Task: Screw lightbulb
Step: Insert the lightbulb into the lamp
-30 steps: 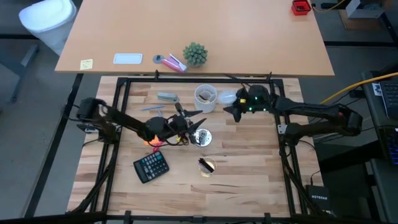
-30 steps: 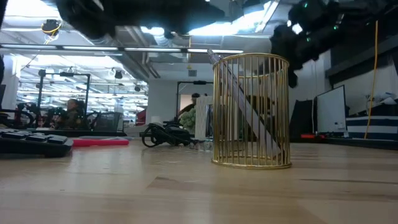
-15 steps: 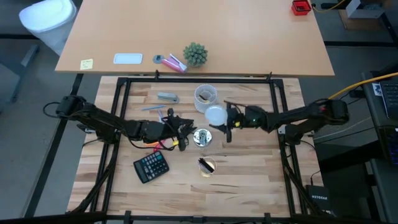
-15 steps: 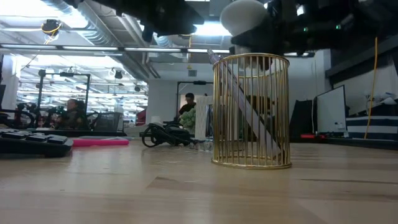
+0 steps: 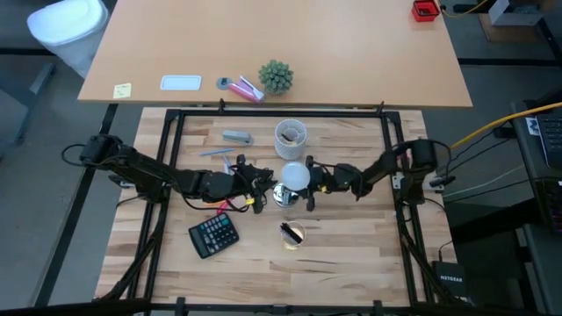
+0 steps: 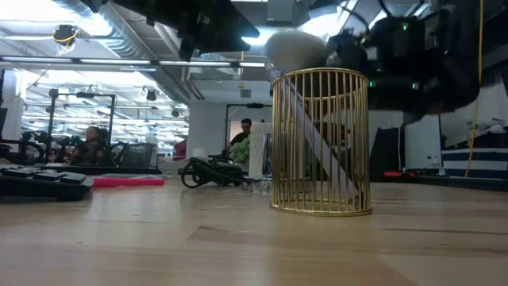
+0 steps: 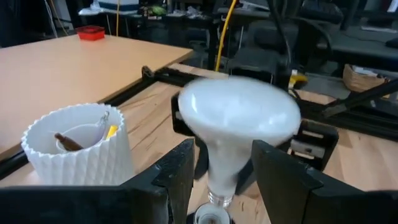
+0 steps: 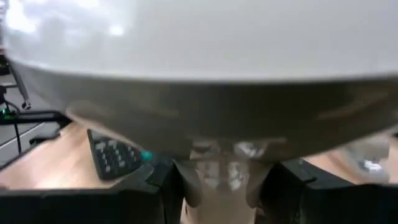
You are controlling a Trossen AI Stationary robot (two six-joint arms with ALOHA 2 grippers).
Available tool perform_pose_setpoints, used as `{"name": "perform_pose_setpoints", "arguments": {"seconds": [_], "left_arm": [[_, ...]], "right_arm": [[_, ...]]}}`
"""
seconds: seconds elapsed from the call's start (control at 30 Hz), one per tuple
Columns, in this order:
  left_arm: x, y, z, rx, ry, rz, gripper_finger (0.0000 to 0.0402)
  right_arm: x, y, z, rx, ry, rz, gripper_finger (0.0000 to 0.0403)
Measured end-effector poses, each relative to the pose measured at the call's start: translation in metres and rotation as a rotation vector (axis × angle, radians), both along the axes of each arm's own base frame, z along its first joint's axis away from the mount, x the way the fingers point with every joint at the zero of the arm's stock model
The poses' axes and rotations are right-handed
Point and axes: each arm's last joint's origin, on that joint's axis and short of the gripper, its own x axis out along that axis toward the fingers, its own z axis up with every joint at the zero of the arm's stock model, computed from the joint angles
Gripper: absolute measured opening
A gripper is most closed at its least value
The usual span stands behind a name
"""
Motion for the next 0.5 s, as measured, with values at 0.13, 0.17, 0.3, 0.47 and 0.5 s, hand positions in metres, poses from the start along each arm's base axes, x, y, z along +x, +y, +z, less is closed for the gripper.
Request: {"name": "perform_pose_setpoints", "arguments": {"seconds": [0.13,0.17,0.3,0.47,0.5], "left_arm": [[0.000,0.000,-0.001,-0.002,0.005,0.001,0.0153],[0.000,0.000,-0.001,-0.003,0.005,0.001,0.0153],[0.000,0.000,-0.001,-0.005,0.003,0.002,0.0153],[0.000,0.000,-0.001,-0.020,-0.001,0.005,0.0153],[0.000,0.000,-0.001,-0.022,0.001,0.006,0.0153]], "right_arm": [[0.004,0.000,-0.015,0.003,0.004,0.001,0.0161],[0.005,0.000,-0.018,0.004,0.004,0.003,0.0161],[0.008,0.000,-0.026,0.004,0.009,0.004,0.0161],[0.012,0.000,-0.035,0.006,0.027,0.009,0.0161],[0.012,0.000,-0.036,0.006,0.025,0.010,0.0161]]}}
